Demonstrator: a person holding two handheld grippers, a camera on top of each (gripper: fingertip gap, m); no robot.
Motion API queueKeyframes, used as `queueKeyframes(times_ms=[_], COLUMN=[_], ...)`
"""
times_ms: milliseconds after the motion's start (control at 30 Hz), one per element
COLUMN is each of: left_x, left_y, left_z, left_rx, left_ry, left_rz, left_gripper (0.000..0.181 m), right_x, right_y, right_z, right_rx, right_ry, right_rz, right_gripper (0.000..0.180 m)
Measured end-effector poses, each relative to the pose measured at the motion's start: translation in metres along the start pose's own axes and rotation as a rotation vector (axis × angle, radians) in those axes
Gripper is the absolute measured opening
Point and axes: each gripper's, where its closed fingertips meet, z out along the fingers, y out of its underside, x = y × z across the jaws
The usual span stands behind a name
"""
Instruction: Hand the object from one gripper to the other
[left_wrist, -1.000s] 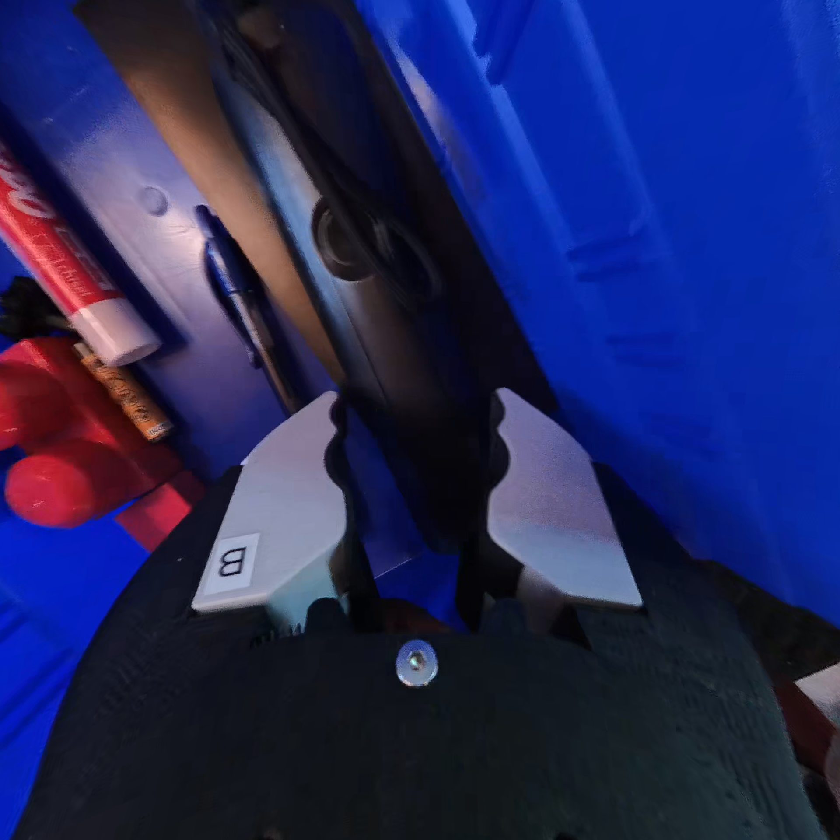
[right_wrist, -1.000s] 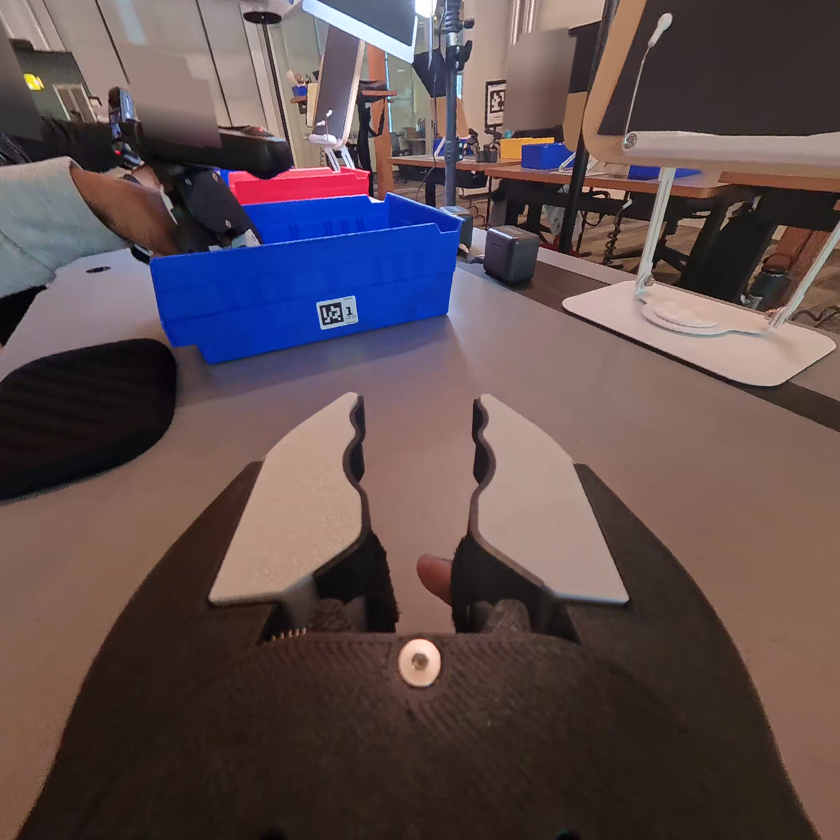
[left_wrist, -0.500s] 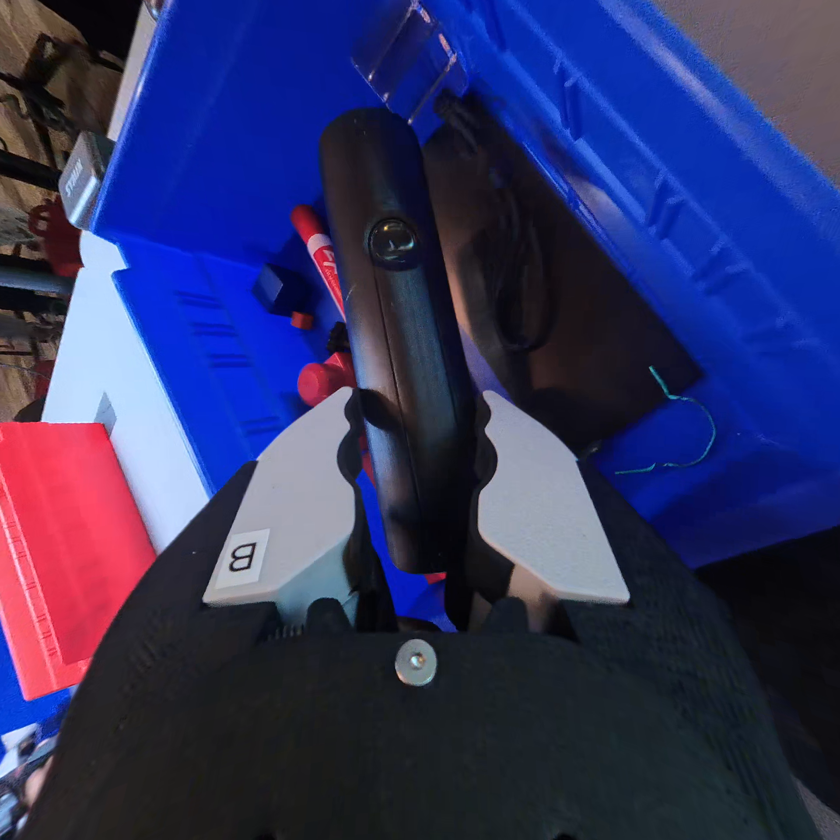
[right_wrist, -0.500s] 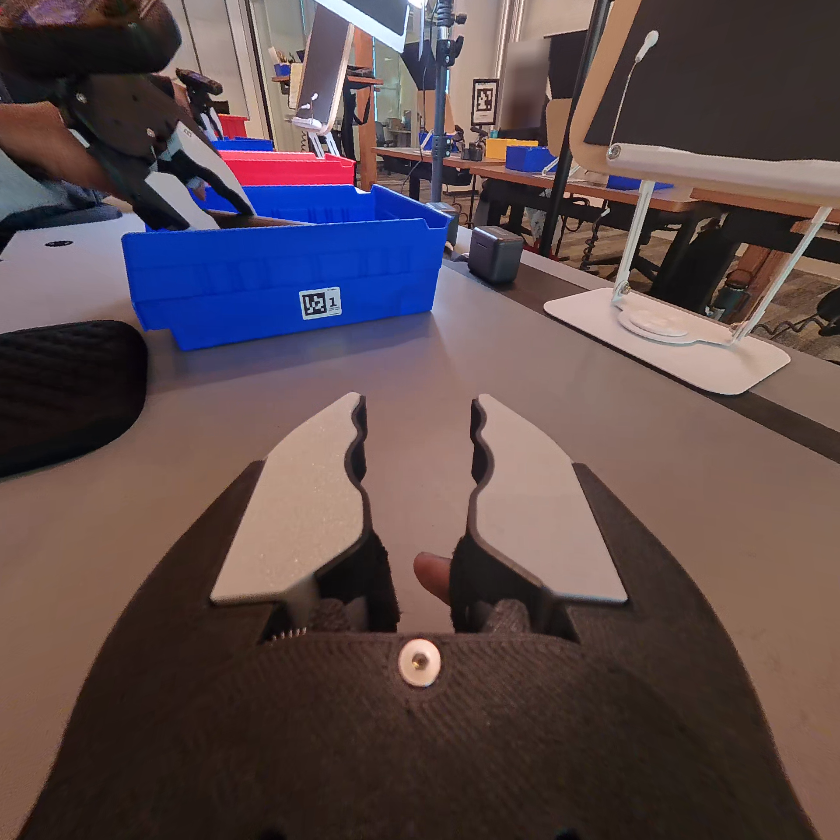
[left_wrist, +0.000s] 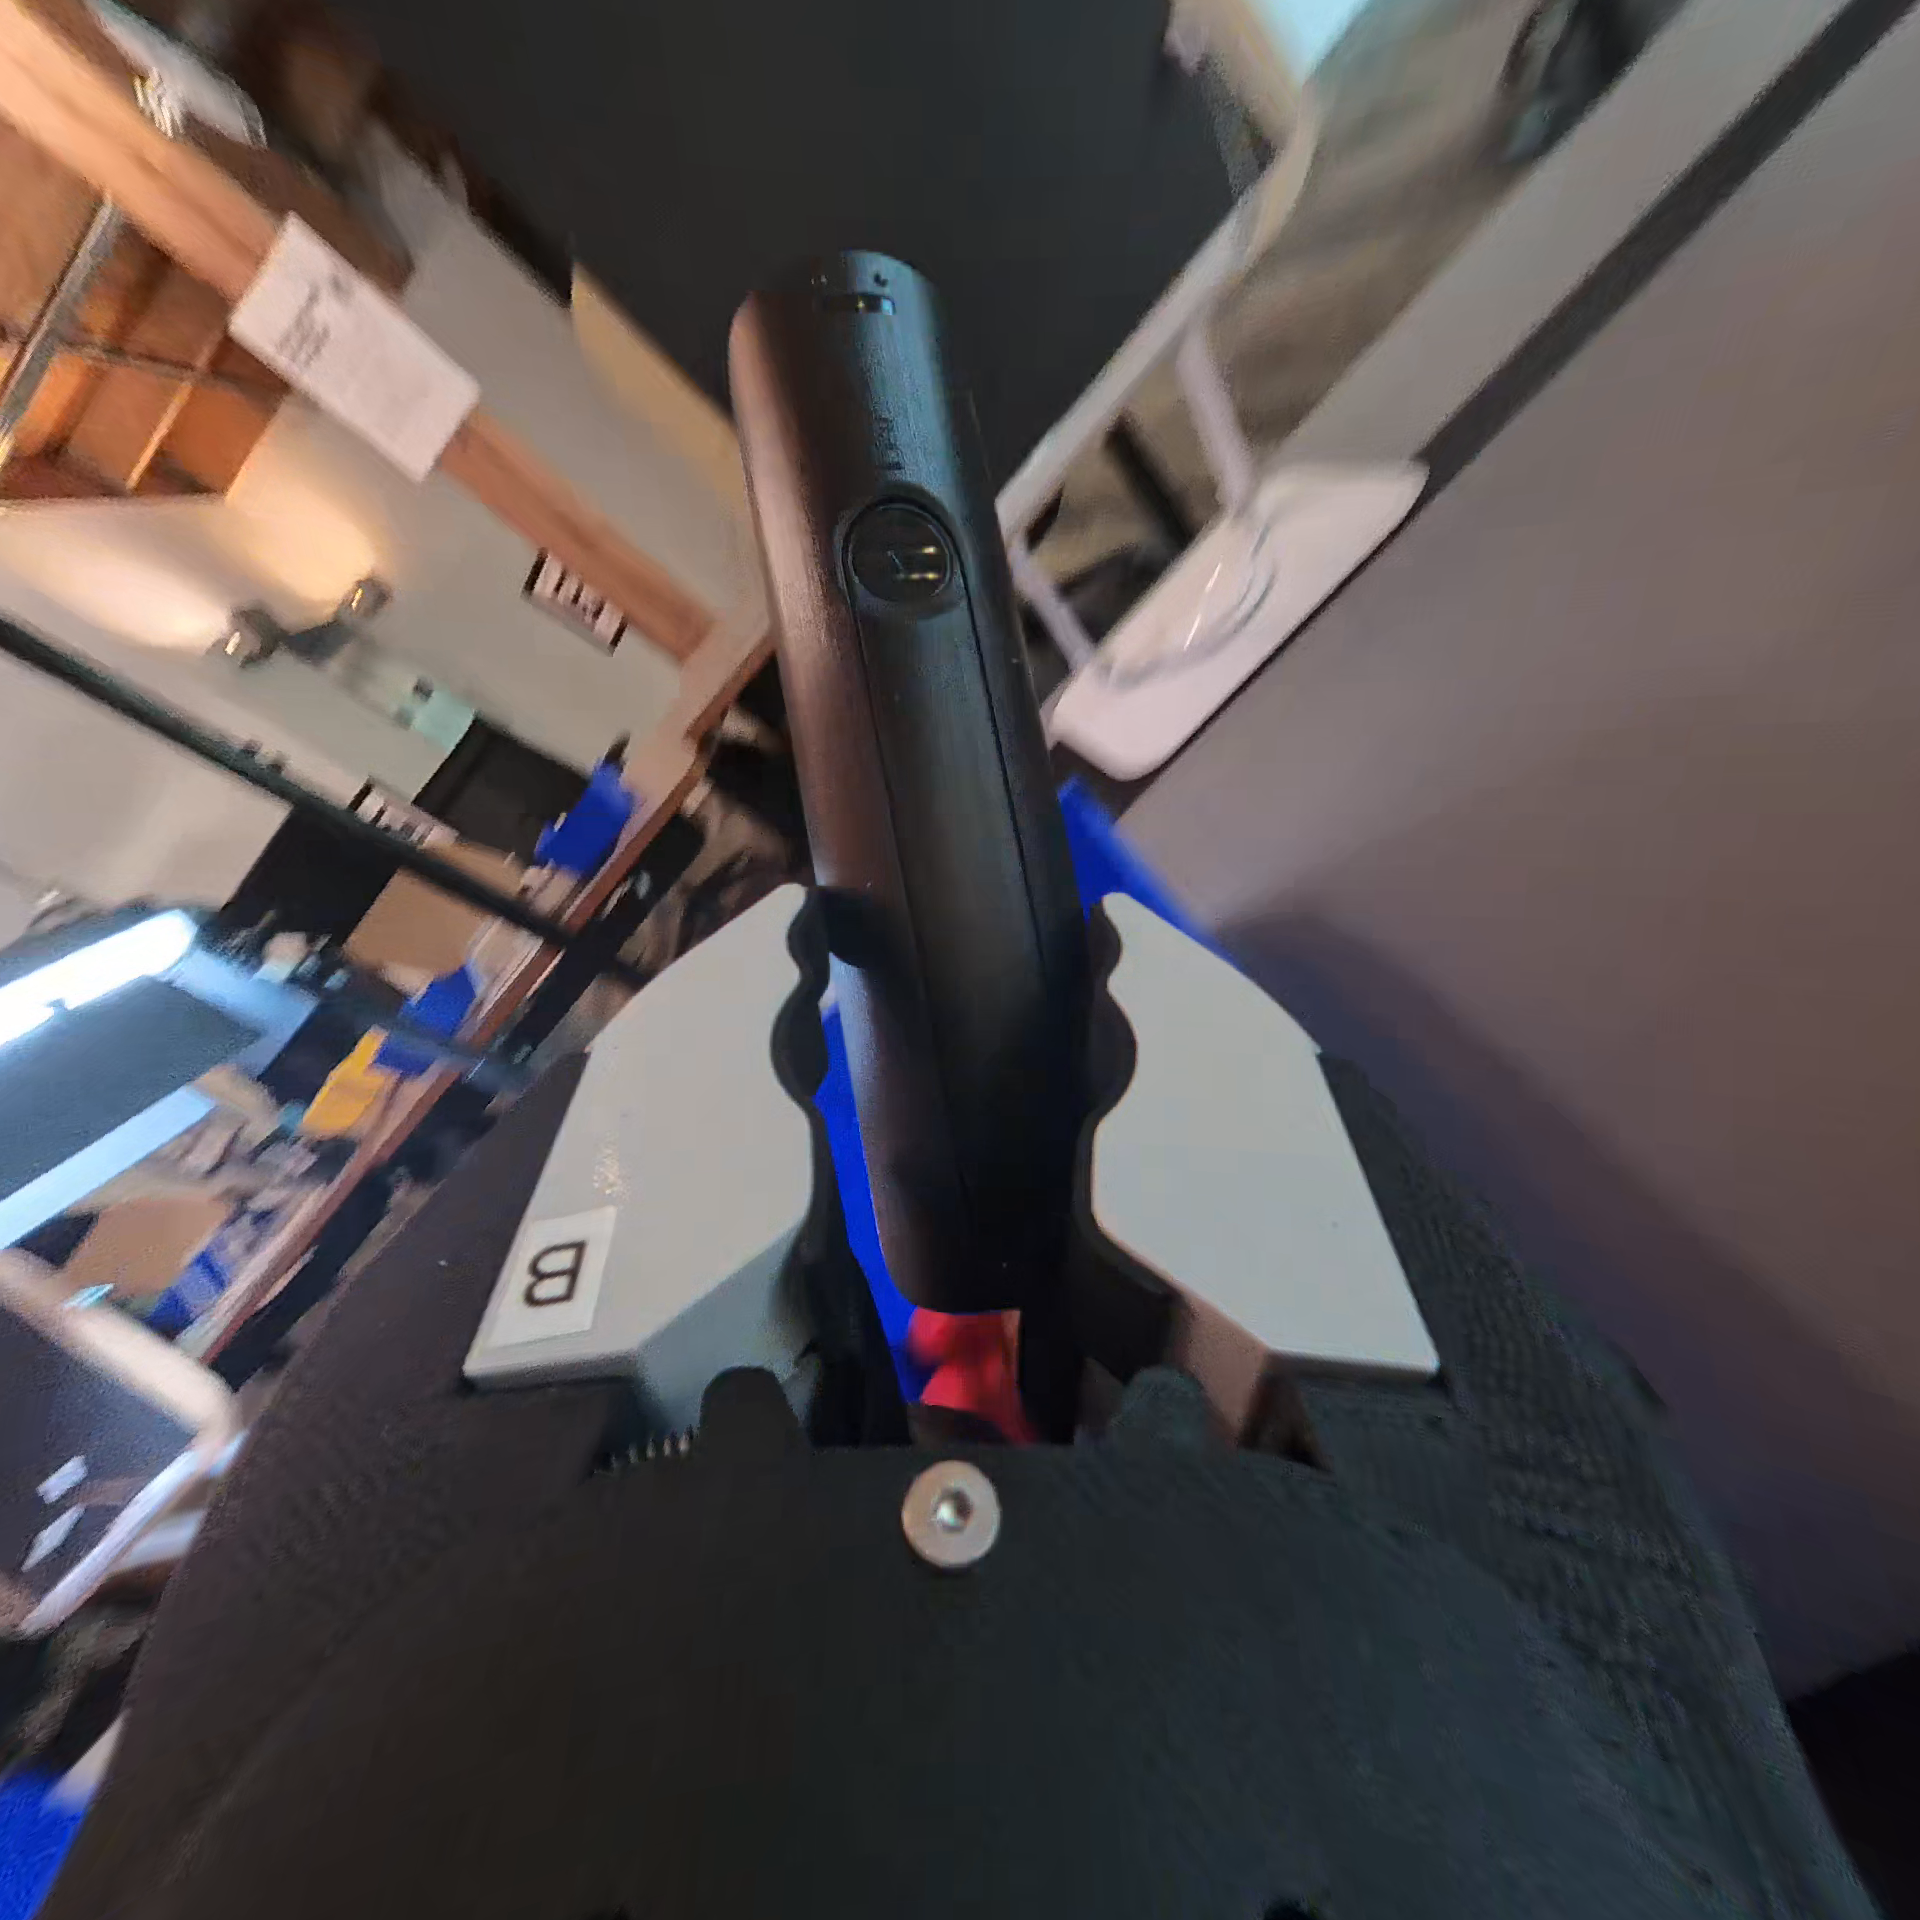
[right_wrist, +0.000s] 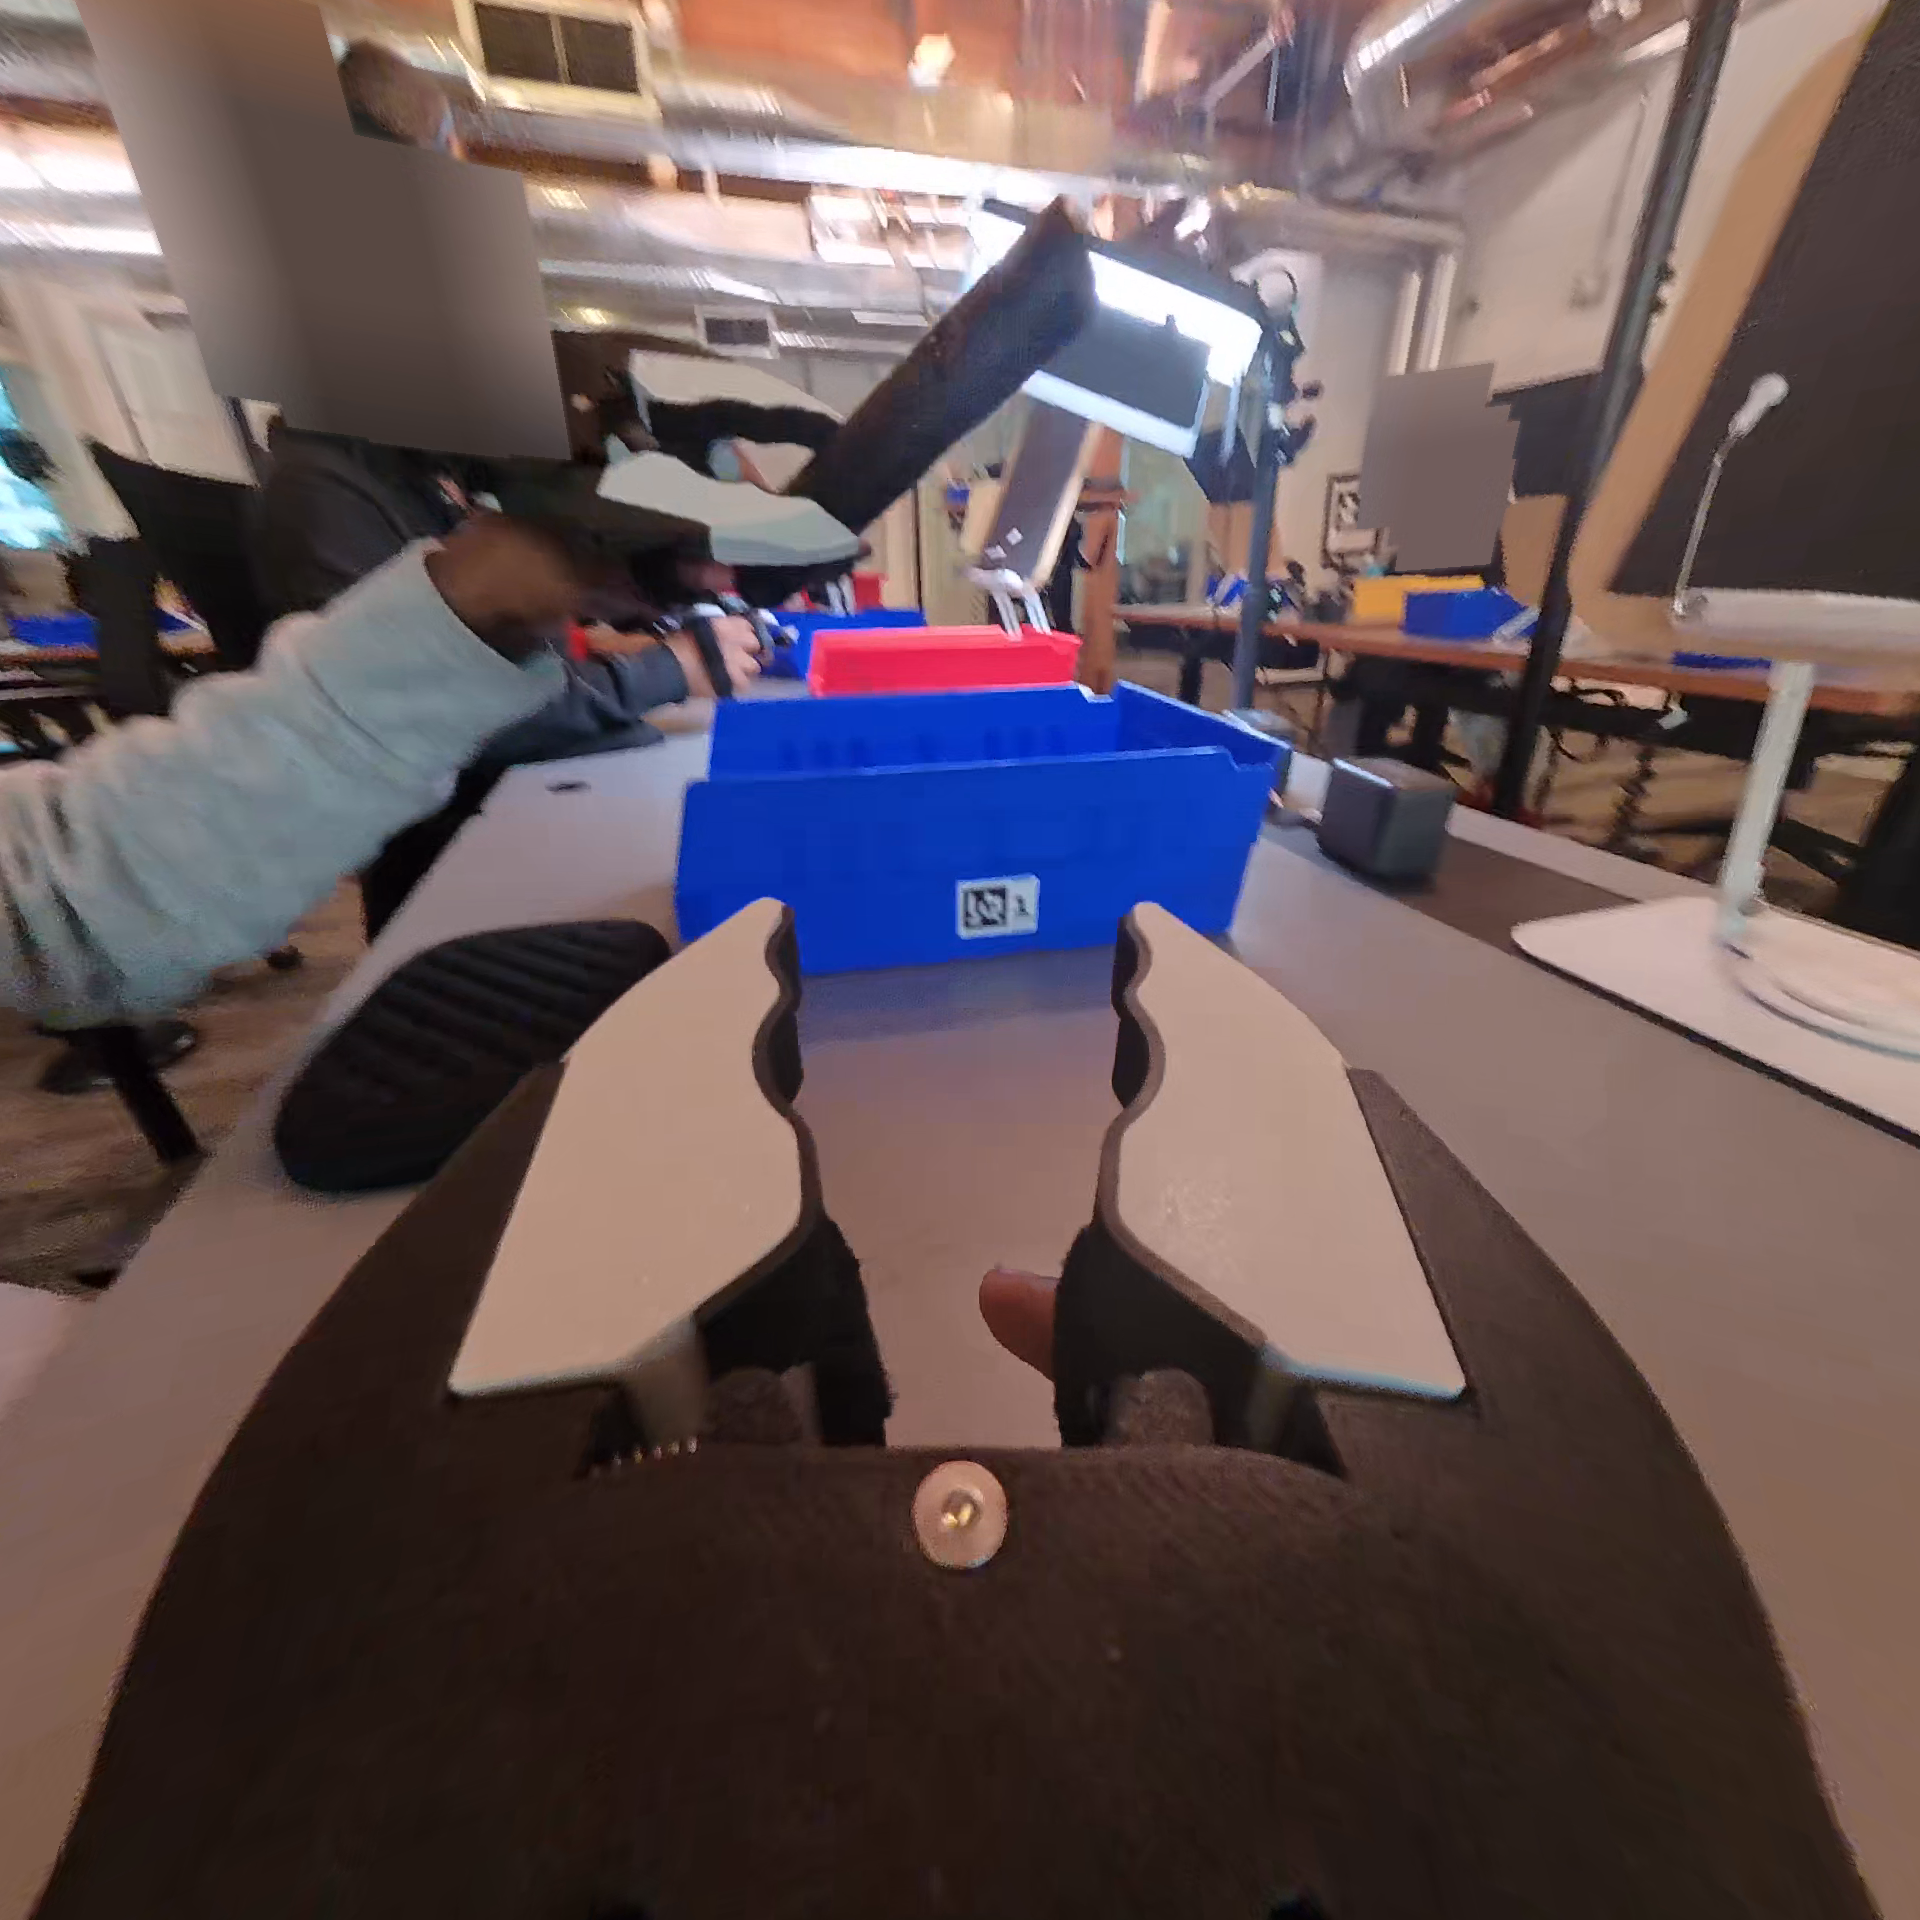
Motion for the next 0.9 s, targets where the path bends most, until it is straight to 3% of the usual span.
queueKeyframes(times_ms=[267,400,500,533,667,733,800,900], left_x=[0.131,0.196,0.228,0.233,0.233,0.236,0.233,0.221], left_y=[-0.12,-0.137,-0.133,-0.131,-0.122,-0.117,-0.107,-0.112], left_z=[0.008,0.015,0.022,0.023,0.033,0.037,0.046,0.045], left_rx=[0.415,0.435,0.405,0.397,0.364,0.347,0.281,0.281], left_ry=[0.33,0.428,0.452,0.442,0.351,0.294,0.132,-0.102], left_rz=[-0.262,-0.228,-0.164,-0.139,-0.071,-0.022,0.179,0.429], left_gripper=[0.047,0.048,0.048,0.048,0.049,0.061,0.076,0.068], right_x=[-0.019,-0.018,-0.008,-0.001,0.008,0.016,0.019,0.019], right_y=[-0.043,-0.061,-0.062,-0.056,-0.044,-0.045,-0.046,-0.046], right_z=[-0.004,-0.013,-0.017,-0.016,-0.014,-0.014,-0.014,-0.014], right_rx=[0.241,0.332,0.336,0.298,0.211,0.251,0.281,0.314], right_ry=[-0.099,-0.117,-0.086,-0.055,0.01,0.117,0.176,0.223], right_rz=[0.076,0.168,0.231,0.27,0.328,0.309,0.336,0.39], right_gripper=[0.063,0.062,0.042,0.028,0.025,0.026,0.027,0.028])
